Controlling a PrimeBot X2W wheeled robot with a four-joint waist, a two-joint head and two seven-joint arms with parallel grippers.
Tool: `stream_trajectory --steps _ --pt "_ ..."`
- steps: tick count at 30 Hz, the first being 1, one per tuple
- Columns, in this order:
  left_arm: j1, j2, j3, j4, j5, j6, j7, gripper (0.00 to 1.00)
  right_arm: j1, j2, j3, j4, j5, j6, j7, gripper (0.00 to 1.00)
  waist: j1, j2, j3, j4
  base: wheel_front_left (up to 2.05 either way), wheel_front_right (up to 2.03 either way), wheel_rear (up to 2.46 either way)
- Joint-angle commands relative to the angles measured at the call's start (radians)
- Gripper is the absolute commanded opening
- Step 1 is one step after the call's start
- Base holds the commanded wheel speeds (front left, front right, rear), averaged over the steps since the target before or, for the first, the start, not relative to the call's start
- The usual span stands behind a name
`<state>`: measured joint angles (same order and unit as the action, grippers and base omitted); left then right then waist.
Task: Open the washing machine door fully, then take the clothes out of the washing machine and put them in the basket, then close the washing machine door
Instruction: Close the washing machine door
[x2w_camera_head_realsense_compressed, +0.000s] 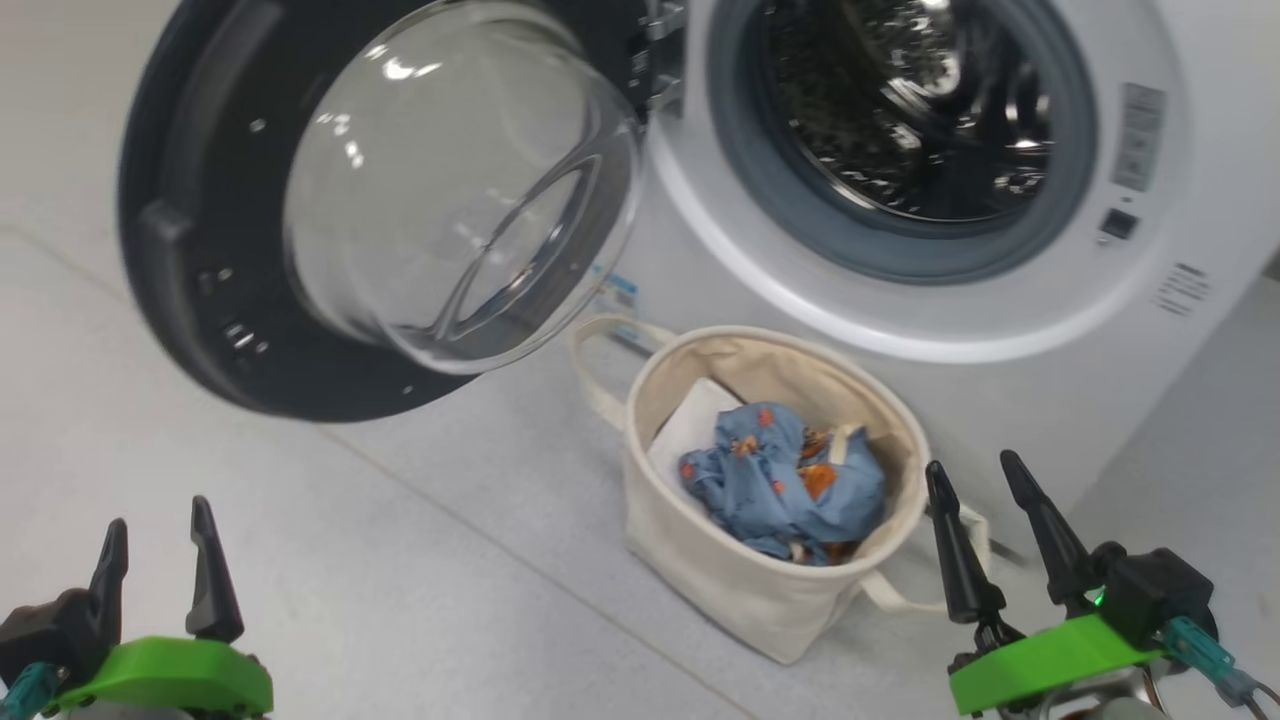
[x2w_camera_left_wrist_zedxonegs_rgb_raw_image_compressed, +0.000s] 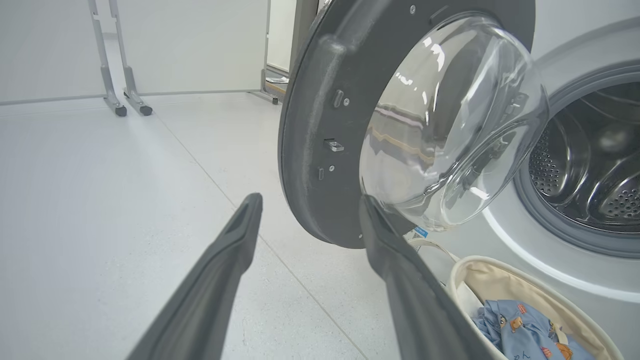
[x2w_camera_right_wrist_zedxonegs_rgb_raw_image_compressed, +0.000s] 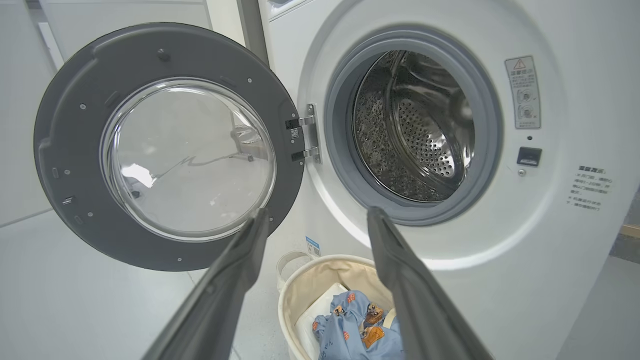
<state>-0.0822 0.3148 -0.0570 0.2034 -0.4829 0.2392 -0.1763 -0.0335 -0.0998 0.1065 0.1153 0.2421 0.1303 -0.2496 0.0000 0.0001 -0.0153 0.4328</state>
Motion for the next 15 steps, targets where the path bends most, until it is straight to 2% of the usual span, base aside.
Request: stream_trajectory --steps 1,7,14,15 --pt "-0.039 0.023 0.039 -0.039 -0.006 0.008 0.001 1.00 -0.029 -0.004 0.023 -0.038 -0.004 0.000 -0.012 1.00 0.0000 -0.0001 0.025 0.041 0.00 0.00 0.00" --pt "-0.035 0.008 0.056 -0.038 -0.035 0.008 -0.015 1.00 -0.040 -0.014 0.036 -0.040 -0.003 0.000 -0.012 1.00 0.0000 -0.0001 0.038 0.067 0.00 0.00 0.00" --pt "-0.021 0.014 0.084 -0.039 -0.081 -0.016 -0.016 1.00 -0.036 -0.011 0.042 -0.036 -0.002 0.000 -0.012 1.00 0.0000 -0.0001 0.024 0.057 0.00 0.00 0.00" --pt "-0.021 0.016 0.090 -0.040 -0.094 -0.023 -0.011 0.93 -0.035 -0.011 0.043 -0.036 -0.003 0.000 -0.012 1.00 0.0000 -0.0001 0.024 0.054 0.00 0.00 0.00"
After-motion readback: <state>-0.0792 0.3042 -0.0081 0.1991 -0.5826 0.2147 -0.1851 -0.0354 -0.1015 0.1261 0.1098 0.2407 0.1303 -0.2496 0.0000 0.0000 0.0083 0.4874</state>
